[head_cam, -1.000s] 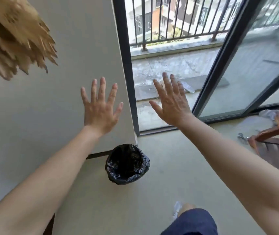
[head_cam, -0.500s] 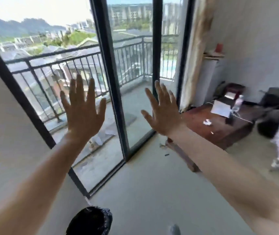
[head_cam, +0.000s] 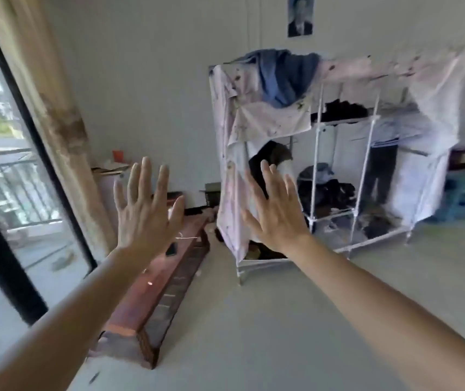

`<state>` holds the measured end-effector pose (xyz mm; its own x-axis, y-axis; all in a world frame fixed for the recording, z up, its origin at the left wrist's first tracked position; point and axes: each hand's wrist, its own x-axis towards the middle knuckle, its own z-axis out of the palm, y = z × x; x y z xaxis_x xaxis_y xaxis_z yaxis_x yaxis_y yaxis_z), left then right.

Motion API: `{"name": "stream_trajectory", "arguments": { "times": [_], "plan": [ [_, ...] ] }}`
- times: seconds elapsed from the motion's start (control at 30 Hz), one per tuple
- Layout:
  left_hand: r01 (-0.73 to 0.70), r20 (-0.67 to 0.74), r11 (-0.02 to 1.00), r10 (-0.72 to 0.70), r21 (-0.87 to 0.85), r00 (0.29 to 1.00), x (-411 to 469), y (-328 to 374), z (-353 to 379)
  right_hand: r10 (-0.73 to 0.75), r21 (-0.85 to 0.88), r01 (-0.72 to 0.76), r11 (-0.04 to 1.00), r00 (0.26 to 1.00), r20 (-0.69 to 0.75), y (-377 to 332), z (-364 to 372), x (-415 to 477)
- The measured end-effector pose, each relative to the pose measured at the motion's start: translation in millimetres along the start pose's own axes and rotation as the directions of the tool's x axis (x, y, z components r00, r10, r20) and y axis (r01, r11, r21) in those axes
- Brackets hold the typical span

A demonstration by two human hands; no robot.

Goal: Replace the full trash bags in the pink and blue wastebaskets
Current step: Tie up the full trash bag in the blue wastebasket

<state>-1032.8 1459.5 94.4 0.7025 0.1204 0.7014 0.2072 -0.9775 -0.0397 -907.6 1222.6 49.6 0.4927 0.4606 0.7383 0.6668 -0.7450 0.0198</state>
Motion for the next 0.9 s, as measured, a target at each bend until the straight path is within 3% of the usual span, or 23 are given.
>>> {"name": "stream_trajectory", "arguments": {
  "times": [0.13,0.3,0.57,0.77,0.9],
  "plan": [
    [-0.156,0.011,0.971,0.16,-0.179,0.987,78,168,74,0.207,-0.223,-0.199,0.954,0.978,0.011,173,-40,-35],
    [-0.346,-0.071,0.852,0.347,-0.394,0.935,146,338,138,0.4,-0.441,-0.364,0.821,0.916,-0.011,329,-81,-70],
    [-0.528,-0.138,0.694,0.537,-0.489,0.832,264,494,262,0.588,-0.643,-0.473,0.602,0.807,-0.043,505,-68,-85],
    [-0.611,-0.25,0.576,0.584,-0.543,0.772,393,609,310,0.595,-0.726,-0.499,0.473,0.789,-0.155,628,-92,-52],
    [-0.654,-0.307,0.465,0.621,-0.597,0.721,423,716,340,0.65,-0.725,-0.581,0.369,0.719,-0.246,704,-99,-72]
  ]
}}
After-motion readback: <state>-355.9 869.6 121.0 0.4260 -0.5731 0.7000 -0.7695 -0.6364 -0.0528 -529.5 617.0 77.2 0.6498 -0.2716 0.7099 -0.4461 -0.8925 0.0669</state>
